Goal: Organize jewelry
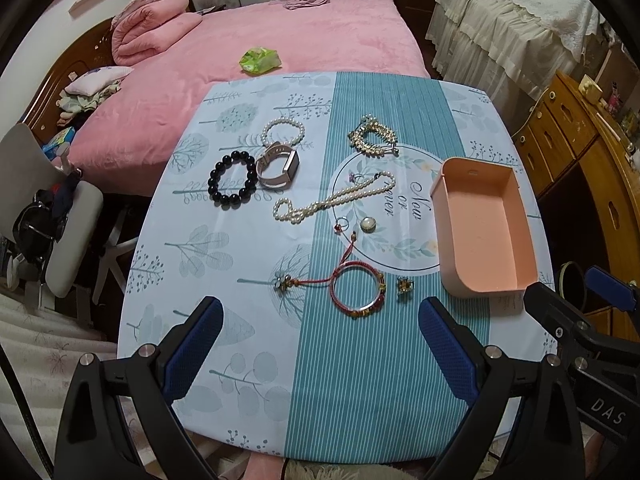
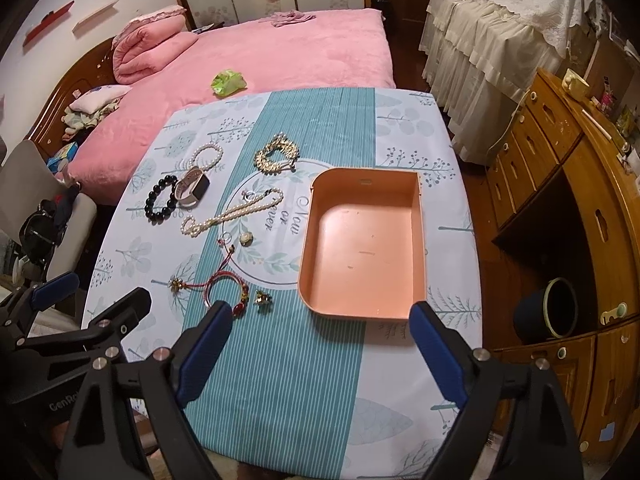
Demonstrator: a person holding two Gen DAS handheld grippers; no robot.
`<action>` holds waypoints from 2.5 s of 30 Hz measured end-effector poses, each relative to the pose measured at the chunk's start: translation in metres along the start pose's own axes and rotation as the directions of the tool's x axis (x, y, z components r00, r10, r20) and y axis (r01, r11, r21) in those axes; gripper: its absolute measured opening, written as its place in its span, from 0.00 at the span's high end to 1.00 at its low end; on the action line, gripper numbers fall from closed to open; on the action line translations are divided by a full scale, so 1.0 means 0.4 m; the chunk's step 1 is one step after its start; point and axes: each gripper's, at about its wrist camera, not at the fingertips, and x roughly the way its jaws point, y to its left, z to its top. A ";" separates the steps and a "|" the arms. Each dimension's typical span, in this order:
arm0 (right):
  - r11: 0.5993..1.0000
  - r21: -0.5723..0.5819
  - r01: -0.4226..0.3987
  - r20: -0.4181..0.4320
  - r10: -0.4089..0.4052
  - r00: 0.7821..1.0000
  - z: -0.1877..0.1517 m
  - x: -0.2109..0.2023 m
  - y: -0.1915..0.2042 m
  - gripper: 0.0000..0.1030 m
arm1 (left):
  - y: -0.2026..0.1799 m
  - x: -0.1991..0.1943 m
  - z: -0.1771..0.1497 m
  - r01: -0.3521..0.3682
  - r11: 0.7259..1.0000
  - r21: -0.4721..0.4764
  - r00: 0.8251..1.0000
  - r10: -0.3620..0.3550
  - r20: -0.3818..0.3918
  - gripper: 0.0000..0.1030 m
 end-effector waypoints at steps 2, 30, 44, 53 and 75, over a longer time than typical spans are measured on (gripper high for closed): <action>1.000 -0.005 -0.004 0.001 0.004 1.000 -0.002 -0.002 -0.002 0.12 | 0.001 -0.001 -0.005 0.001 1.000 -0.005 1.000 -0.001 0.000 0.06; 0.998 0.034 0.043 0.015 -0.044 0.999 0.006 0.002 0.020 0.12 | 0.010 0.003 0.003 -0.021 0.998 0.062 1.000 0.020 0.013 0.06; 0.998 0.030 0.047 0.021 -0.048 0.999 0.021 0.008 0.041 0.15 | 0.033 0.016 0.015 -0.004 0.998 0.062 1.000 0.003 0.014 0.06; 0.999 0.032 0.041 0.018 -0.042 0.999 0.031 0.016 0.049 0.16 | 0.044 0.025 0.037 0.001 0.998 0.061 1.000 -0.002 0.013 0.06; 0.996 -0.086 0.006 0.031 -0.003 1.000 0.120 0.101 0.192 0.23 | 0.299 0.107 0.141 0.029 0.995 -0.100 0.999 -0.025 0.048 0.10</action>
